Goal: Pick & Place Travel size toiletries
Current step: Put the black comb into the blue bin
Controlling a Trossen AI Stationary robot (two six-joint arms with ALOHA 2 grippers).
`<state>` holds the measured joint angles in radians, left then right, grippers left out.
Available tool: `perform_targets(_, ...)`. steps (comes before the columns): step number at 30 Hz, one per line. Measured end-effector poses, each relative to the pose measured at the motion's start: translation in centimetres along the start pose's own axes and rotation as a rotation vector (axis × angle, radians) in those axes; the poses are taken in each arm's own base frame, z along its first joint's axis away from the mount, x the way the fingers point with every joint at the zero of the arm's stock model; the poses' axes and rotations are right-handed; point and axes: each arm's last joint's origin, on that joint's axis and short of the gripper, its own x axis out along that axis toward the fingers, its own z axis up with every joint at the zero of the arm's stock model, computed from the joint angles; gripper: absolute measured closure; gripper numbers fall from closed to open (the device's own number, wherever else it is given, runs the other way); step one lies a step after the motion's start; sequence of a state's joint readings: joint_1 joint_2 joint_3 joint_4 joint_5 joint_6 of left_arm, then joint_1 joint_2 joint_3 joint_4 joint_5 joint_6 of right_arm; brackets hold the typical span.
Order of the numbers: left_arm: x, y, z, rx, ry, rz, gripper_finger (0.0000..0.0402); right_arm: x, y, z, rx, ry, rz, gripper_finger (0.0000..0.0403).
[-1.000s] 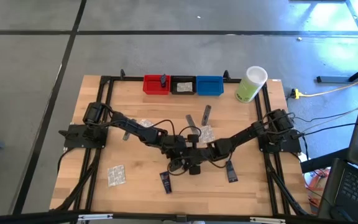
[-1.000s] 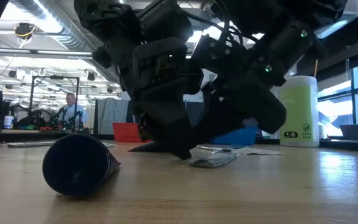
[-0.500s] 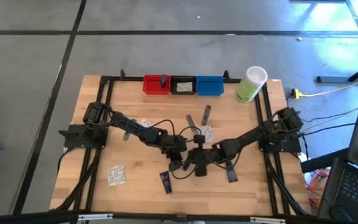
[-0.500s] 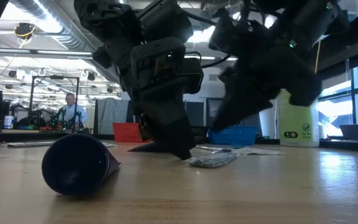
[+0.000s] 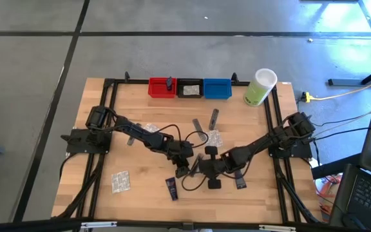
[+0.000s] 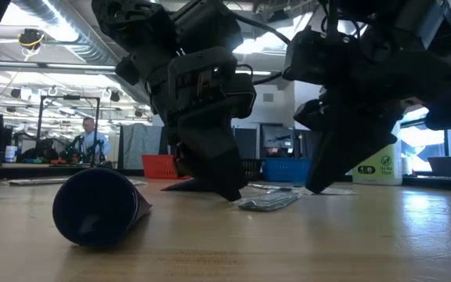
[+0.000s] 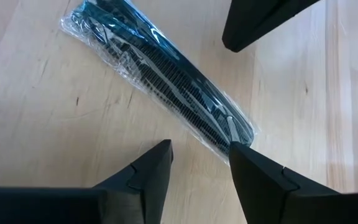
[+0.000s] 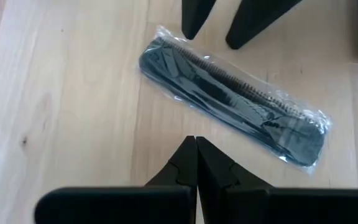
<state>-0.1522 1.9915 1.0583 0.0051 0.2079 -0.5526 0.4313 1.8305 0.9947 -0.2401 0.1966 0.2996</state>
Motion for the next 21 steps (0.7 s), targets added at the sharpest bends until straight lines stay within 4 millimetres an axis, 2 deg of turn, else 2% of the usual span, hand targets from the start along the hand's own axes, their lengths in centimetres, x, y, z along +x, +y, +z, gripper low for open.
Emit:
perform_targets(9, 0.1, -0.5, 0.1, 0.039, -0.044, -0.018, 0.0271, 0.0, 0.0, -0.1, -0.002, 0.013, 0.003, 0.0403)
perform_targets(16, 0.2, -0.8, 0.4, 0.053, -0.075, -0.048, 0.0278, 0.1, -0.4, -0.1, 0.006, 0.018, -0.001, 0.0403)
perform_targets(21, 0.2, -1.0, 0.4, 0.057, -0.075, -0.050, 0.0279, 1.3, -1.0, -0.2, 0.020, 0.050, 0.025, 0.0403)
